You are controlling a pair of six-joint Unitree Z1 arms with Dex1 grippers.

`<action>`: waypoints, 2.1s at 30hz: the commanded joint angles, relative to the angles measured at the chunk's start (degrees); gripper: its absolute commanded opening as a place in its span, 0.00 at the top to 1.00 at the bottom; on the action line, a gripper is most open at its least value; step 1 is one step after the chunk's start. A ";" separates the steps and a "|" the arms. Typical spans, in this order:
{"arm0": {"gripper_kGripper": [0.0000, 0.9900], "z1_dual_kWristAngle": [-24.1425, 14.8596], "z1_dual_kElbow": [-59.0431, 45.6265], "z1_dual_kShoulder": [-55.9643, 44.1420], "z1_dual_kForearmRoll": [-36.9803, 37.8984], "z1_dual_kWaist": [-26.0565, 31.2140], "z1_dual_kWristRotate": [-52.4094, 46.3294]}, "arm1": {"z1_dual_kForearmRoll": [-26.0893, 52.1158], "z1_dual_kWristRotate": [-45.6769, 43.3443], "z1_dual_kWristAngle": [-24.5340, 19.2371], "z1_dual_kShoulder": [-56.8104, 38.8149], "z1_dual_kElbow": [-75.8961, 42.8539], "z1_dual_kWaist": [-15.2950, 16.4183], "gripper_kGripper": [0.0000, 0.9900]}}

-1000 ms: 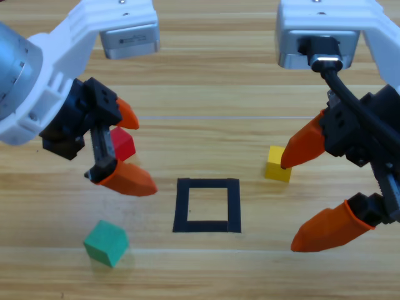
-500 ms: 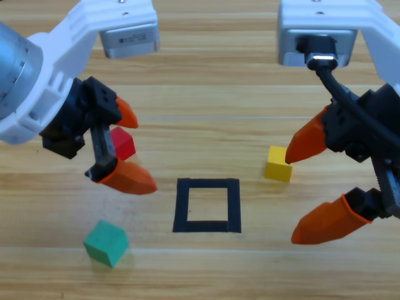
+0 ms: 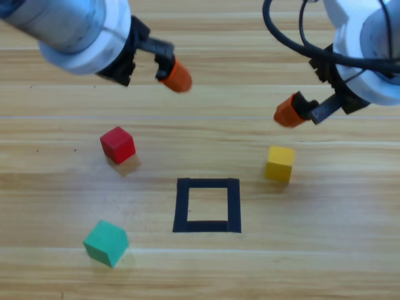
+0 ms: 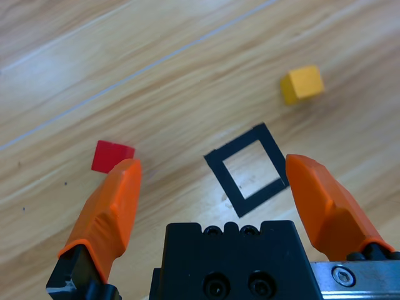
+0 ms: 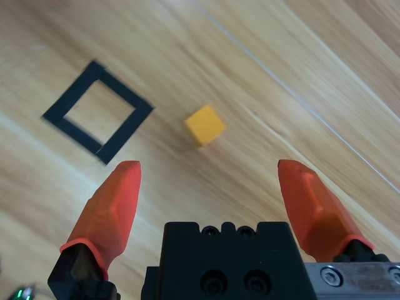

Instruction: Stack the blocks in the rectangular block: red at the bottom, yellow in the middle, green on top

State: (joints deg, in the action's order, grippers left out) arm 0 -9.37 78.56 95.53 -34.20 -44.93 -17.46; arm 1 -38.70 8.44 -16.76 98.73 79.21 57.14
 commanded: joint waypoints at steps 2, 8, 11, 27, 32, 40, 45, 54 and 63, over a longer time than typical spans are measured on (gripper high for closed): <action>0.00 -0.91 3.36 6.25 -4.56 9.07 -11.72 | 0.91 11.95 -3.72 6.56 2.52 -4.85 0.03; 0.00 -1.53 3.53 5.99 -7.90 11.80 -20.51 | 0.12 17.93 -5.83 10.43 4.90 -5.73 0.03; 0.00 -2.05 3.53 6.16 -10.37 13.73 -25.52 | -1.11 21.36 -5.21 12.72 7.53 -7.22 0.03; 0.00 -0.21 29.90 32.00 -34.27 16.19 -44.77 | -34.25 41.13 10.08 48.31 52.10 -14.78 0.02; 0.00 1.20 30.87 33.67 -34.10 16.37 -47.58 | -34.42 41.48 10.52 48.84 51.92 -14.78 0.00; 0.00 2.08 33.85 37.63 -33.04 16.54 -51.10 | -34.77 43.33 11.57 48.75 49.55 -14.16 0.01; 0.00 3.48 33.85 39.21 -31.72 16.54 -54.79 | -34.77 45.44 11.57 48.49 48.14 -13.99 0.01; 0.00 4.36 33.50 40.26 -31.37 18.12 -54.96 | -34.77 47.64 11.84 47.08 45.24 -12.49 0.01; 0.00 4.71 30.60 40.53 -29.88 18.92 -56.28 | -34.69 47.99 16.67 46.64 41.46 -12.23 0.04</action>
State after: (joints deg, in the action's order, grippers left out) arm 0 -5.53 111.16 132.78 -64.59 -27.25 -72.17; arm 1 -72.66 55.89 -3.21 144.27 124.64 43.54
